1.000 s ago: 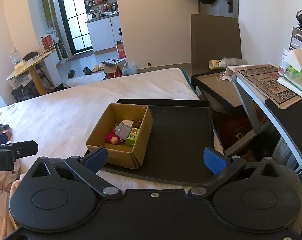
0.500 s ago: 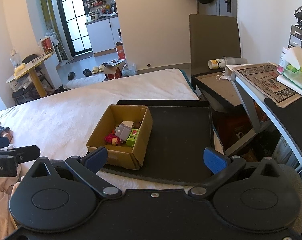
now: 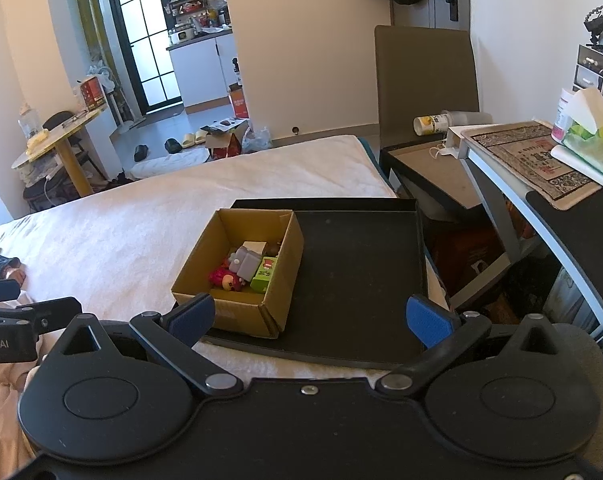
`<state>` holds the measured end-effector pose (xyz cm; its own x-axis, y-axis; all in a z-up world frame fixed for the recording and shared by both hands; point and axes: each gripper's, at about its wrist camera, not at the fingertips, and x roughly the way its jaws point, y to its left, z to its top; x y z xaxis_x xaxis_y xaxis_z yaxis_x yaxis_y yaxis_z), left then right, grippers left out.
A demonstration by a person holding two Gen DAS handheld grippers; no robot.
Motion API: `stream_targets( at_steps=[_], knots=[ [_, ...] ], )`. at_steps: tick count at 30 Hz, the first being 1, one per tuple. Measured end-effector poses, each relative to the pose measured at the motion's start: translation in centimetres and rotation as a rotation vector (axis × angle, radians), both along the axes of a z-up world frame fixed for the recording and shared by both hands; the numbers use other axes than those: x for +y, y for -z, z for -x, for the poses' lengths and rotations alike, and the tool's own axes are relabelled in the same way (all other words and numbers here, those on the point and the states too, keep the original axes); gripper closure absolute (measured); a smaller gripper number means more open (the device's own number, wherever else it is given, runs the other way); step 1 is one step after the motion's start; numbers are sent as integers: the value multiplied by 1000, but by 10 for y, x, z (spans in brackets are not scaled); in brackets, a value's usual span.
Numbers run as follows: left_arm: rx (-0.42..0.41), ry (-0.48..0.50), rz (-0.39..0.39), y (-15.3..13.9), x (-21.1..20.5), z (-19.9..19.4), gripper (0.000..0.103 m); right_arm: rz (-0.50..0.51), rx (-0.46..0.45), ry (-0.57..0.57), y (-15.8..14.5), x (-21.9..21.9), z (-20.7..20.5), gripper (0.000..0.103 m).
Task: Organize rigid objects
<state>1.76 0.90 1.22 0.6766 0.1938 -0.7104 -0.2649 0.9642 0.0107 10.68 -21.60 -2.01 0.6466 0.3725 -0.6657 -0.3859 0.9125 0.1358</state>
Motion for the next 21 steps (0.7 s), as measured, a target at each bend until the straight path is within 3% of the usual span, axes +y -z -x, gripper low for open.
stream_targets(
  at_steps=[21],
  knots=[
    [-2, 13, -4, -1, -5, 0, 2, 5, -4, 5, 0, 2, 1, 0]
  ],
)
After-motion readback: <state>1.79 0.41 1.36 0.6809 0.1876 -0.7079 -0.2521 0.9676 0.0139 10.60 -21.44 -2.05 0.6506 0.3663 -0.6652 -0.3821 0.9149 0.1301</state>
